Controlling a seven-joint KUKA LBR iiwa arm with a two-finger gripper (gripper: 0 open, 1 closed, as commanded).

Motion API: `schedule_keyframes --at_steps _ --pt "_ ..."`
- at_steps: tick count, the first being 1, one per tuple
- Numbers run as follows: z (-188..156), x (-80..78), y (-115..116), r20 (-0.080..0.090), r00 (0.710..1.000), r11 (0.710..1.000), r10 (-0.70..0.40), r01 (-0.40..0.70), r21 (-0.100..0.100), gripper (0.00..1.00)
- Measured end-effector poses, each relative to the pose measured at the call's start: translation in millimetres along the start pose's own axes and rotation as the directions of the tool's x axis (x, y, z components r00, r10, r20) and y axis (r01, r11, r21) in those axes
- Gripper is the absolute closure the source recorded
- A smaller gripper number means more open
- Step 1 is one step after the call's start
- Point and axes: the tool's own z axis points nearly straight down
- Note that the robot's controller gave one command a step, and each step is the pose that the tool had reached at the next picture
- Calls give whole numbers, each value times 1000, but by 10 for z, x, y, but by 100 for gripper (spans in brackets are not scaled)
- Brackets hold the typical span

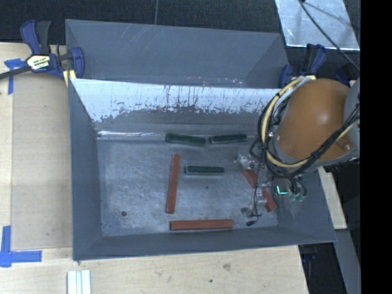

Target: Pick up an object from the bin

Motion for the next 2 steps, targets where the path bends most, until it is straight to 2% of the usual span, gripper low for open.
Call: schedule_keyframes --at_steps 1,2 --pt "1056 -618 206 8 996 996 84 -84 -1 0" --pt "1001 -628 198 14 996 996 84 -84 -1 100"
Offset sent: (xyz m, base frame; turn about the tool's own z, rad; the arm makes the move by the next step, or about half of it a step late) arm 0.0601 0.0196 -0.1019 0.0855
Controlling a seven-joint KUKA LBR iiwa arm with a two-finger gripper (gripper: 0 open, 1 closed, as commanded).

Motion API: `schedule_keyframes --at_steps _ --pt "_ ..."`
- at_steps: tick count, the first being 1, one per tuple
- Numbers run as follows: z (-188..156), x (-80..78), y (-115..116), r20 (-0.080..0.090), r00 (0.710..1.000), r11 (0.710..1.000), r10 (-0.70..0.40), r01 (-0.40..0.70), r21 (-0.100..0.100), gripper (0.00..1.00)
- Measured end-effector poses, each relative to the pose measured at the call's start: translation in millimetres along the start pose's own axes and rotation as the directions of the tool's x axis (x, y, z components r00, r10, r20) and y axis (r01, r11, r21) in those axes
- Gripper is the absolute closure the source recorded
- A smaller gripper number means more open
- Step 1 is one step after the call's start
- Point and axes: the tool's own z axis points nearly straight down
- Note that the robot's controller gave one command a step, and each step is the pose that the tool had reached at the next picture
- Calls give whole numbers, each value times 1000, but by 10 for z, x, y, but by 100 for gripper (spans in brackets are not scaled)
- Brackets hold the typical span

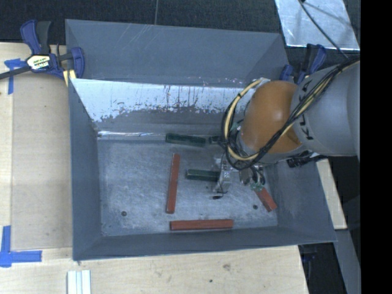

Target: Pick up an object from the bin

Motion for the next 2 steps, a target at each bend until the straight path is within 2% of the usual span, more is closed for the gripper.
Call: schedule_keyframes --at_steps 1,2 --pt "-1596 -101 82 3 969 969 -248 248 1 100" --pt "-1609 -393 -209 -4 970 970 -242 242 0 100"
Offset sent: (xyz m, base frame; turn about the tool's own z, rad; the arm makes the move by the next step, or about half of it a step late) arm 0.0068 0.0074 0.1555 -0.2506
